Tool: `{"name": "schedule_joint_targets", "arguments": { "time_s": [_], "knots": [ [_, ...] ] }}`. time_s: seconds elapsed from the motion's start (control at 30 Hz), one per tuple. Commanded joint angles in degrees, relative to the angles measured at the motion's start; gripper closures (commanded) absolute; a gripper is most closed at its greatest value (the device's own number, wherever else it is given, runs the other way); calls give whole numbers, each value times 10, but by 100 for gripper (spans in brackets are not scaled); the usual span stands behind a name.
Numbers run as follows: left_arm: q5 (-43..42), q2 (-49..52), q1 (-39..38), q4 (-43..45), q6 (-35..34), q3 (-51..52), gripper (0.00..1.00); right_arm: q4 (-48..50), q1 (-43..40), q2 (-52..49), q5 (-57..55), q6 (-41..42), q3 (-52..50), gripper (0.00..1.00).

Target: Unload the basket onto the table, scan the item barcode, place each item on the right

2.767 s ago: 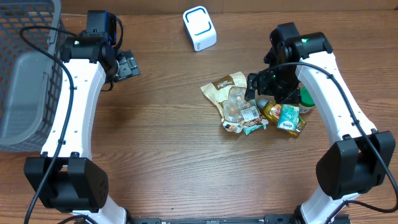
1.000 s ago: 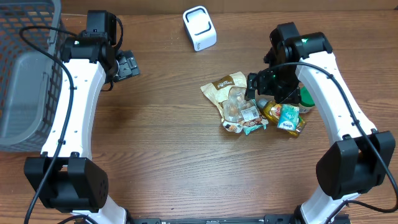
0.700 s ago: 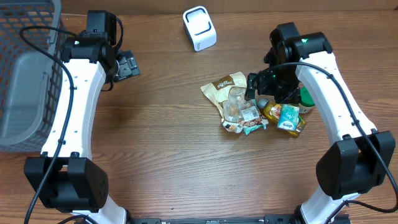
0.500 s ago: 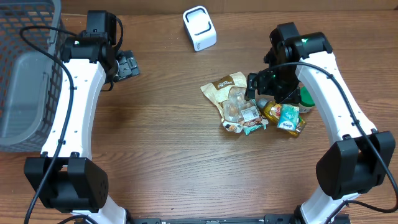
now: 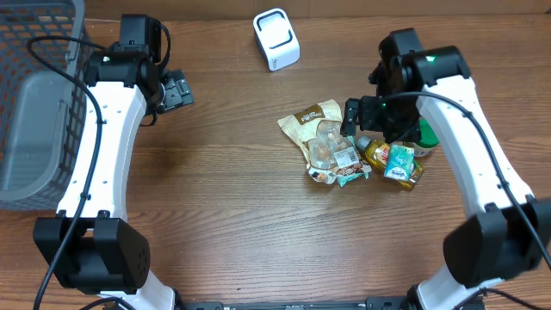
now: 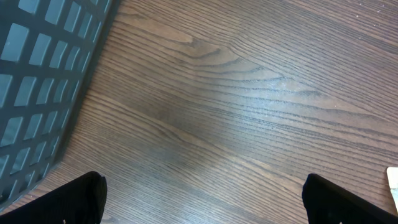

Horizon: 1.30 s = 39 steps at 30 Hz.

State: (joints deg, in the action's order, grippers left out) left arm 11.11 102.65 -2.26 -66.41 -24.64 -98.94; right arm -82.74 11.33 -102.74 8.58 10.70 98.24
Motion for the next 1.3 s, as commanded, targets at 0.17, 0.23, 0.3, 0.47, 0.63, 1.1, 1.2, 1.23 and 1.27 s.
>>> {"name": "schedule_joint_targets", "arguments": {
  "time_s": [0.17,0.23,0.3,0.47,0.63,1.1,1.2,1.23,1.27],
  "knots": [
    [-2,-8,-4,0,4,-5,0,1,-1,130,0,1,5,0],
    [-2,-7,-4,0,4,-5,0,1,-1,171,0,1,5,0],
    [-2,-8,-4,0,4,-5,0,1,-1,206,0,1,5,0],
    [-2,-8,-4,0,4,-5,0,1,-1,297,0,1,5,0],
    [-2,-8,-4,0,4,-5,0,-1,-1,377,-48,-3,4,0],
    [-2,-8,-4,0,4,-5,0,-1,-2,603,-212,-3,-82,0],
    [-2,-7,-4,0,4,-5,1,53,-2,656,-211,-3,-145,0],
    [-2,-8,-4,0,4,-5,0,75,-2,675,-210,-3,-171,0],
    [-2,-8,-4,0,4,-5,0,97,-2,693,-210,-3,-196,0]
  ]
}}
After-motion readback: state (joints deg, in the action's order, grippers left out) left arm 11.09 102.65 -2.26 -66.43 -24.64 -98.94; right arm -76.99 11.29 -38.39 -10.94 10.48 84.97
